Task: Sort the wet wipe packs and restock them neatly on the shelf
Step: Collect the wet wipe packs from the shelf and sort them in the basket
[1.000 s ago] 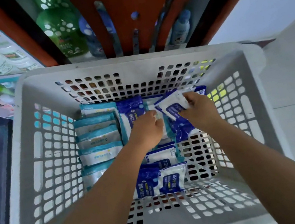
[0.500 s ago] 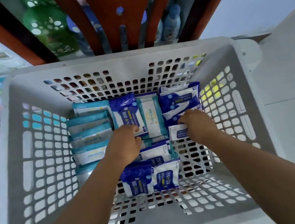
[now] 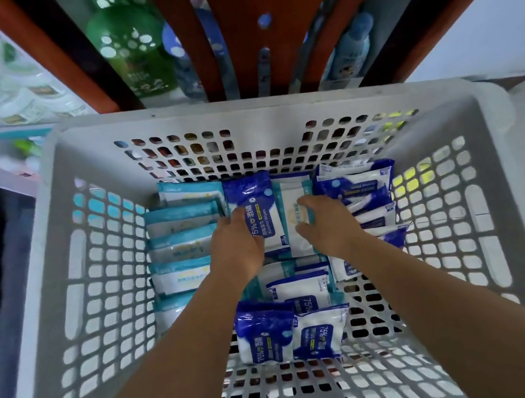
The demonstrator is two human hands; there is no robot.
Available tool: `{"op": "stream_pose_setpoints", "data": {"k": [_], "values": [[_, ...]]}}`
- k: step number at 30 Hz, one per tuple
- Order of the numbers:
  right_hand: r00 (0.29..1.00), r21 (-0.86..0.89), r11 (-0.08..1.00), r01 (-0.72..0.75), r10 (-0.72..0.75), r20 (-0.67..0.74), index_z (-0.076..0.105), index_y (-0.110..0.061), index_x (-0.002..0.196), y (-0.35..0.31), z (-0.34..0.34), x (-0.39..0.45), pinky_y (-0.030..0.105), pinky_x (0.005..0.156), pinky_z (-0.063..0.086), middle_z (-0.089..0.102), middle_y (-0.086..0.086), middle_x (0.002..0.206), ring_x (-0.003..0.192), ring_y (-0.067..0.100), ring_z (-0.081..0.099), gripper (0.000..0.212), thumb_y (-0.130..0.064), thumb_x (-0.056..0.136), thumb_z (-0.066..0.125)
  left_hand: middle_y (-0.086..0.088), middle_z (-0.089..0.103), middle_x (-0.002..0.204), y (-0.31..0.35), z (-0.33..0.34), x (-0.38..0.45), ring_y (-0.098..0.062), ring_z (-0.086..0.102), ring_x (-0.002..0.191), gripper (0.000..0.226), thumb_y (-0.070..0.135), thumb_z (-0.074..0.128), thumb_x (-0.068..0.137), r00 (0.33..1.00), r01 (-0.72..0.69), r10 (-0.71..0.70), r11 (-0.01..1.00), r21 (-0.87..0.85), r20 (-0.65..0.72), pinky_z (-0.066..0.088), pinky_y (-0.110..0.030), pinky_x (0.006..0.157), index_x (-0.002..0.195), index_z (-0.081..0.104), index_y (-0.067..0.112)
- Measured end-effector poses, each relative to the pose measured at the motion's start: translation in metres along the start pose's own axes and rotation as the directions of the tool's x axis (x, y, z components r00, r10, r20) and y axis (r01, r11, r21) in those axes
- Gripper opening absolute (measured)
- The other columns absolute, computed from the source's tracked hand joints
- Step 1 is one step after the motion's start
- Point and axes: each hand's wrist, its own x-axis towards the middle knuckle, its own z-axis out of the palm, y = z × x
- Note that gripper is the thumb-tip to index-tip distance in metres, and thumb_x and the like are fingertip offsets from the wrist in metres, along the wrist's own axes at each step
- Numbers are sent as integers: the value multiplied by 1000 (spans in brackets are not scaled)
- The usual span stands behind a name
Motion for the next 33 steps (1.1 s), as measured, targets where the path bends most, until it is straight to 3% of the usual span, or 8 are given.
{"op": "stream_pose_setpoints", "data": {"k": [6,10,14,17,22,27,30,33], "values": [[986,68,987,-146,150,-72,31,-11,143,-7,14,13,43,105,39,35,15,141,126,36,39,67,-18,85,65,-13,42,137,-1,2,16,-29,44,125,74,17,66,87,990,103,-117,982,-158,-81,40,-38,99,147,24,11],[961,207,947,-245,266,-82,40,-6,127,-7,14,21,44,93,48,49,19,125,115,36,50,57,-17,80,70,-12,57,115,-1,2,23,-27,58,100,42,19,71,82,985,140,-159,965,-222,-73,50,-38,79,115,49,6],[968,166,961,-220,236,-83,39,-12,135,-7,14,19,38,96,43,40,16,130,117,33,46,58,-19,85,67,-6,60,91,2,0,23,-18,52,76,18,17,66,86,985,139,-158,962,-233,-66,39,-27,61,93,51,10],[967,201,955,-217,239,-90,36,-12,137,-6,16,20,40,95,46,46,15,130,116,32,49,65,-19,83,69,-4,58,83,6,0,21,-15,49,69,14,14,63,88,990,125,-135,965,-232,-31,31,-20,48,83,50,13],[941,275,916,-292,327,-89,39,-8,128,-7,17,24,43,86,52,55,16,124,111,34,55,59,-19,80,72,-1,59,89,5,-2,16,-14,50,72,7,10,57,91,984,149,-174,934,-326,-49,32,-21,50,97,56,10],[952,437,876,-206,284,-119,44,-12,130,-14,16,19,32,75,47,60,12,117,91,24,59,39,-27,95,50,-3,58,87,8,0,12,-12,50,68,7,14,57,91,986,157,-168,892,-424,13,36,-23,51,97,54,12],[970,499,854,-146,223,-98,47,-12,127,-17,15,16,30,73,45,61,5,108,83,17,55,44,-35,91,58,-2,57,86,15,3,13,-17,53,74,8,15,57,91,986,155,-165,881,-448,16,43,-28,62,95,51,16],[967,558,810,-180,251,-52,45,-12,131,-14,16,16,30,77,48,55,0,109,87,16,55,55,-25,83,70,-2,58,86,17,6,13,-18,54,74,17,15,62,88,982,171,-184,835,-524,28,45,-30,67,99,49,17]]}}
